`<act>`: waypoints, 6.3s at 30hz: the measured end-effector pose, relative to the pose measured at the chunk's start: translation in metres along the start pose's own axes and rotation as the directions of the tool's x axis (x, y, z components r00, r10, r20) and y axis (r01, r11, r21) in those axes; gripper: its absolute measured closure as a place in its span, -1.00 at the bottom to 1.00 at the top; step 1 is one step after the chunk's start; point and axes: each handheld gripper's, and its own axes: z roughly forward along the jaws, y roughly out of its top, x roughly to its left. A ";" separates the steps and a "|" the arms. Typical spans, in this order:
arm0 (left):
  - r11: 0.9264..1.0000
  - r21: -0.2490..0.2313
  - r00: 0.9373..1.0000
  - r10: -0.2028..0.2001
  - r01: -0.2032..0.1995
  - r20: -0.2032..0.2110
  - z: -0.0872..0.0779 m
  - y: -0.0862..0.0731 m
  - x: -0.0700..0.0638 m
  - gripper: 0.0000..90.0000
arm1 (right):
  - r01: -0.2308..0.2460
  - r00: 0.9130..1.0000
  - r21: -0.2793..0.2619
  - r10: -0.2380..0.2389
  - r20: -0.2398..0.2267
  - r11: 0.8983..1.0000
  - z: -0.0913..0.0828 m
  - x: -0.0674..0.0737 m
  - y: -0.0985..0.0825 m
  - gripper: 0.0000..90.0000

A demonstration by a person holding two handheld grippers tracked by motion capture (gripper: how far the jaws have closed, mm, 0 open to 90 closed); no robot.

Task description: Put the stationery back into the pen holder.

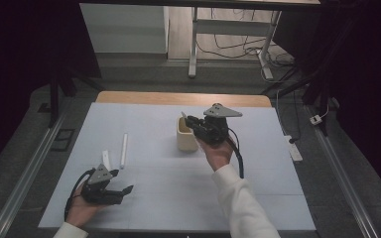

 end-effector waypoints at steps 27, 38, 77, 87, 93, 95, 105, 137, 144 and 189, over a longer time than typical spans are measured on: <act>1.000 -0.003 1.000 -0.003 0.003 0.001 0.000 0.000 0.000 -0.57 | -0.032 0.999 -0.023 0.032 0.024 0.999 0.020 -0.016 0.017 0.78; 1.000 -0.002 1.000 -0.005 0.005 0.003 0.000 0.000 0.001 -0.57 | -0.041 0.999 -0.043 0.042 0.028 0.998 0.032 -0.025 0.018 0.78; 1.000 -0.010 1.000 -0.014 0.014 0.005 -0.002 -0.001 0.004 -0.57 | -0.045 0.998 -0.095 0.048 0.029 0.994 0.069 -0.038 0.028 0.78; 1.000 -0.008 1.000 -0.014 0.014 0.001 -0.002 -0.002 0.004 -0.57 | -0.027 0.999 -0.111 0.029 0.020 0.994 0.072 -0.043 0.024 0.77; 1.000 -0.005 1.000 -0.014 0.014 0.000 -0.002 -0.002 0.005 -0.57 | -0.022 1.000 -0.117 0.024 0.017 0.993 0.073 -0.046 0.021 0.77; 1.000 -0.006 1.000 -0.014 0.014 -0.001 -0.002 -0.002 0.005 -0.57 | -0.021 0.999 -0.116 0.024 0.022 0.993 0.073 -0.047 0.019 0.77; 1.000 -0.004 1.000 -0.010 0.010 0.001 -0.001 -0.002 0.003 -0.57 | -0.056 0.998 -0.105 0.058 0.011 0.993 0.064 -0.051 -0.001 0.52; 1.000 -0.002 1.000 -0.005 0.005 -0.006 -0.001 -0.001 0.001 -0.57 | 0.052 0.998 0.097 -0.048 -0.048 0.994 0.014 -0.036 -0.032 0.21; 1.000 -0.002 1.000 -0.007 0.007 -0.007 -0.001 -0.001 0.002 -0.57 | 0.037 0.999 0.127 -0.033 -0.031 0.991 -0.011 -0.038 -0.056 0.18; 1.000 -0.019 1.000 -0.018 0.018 -0.019 -0.006 -0.001 0.004 -0.57 | 0.082 0.993 0.248 -0.100 0.060 0.965 -0.122 -0.056 -0.146 0.10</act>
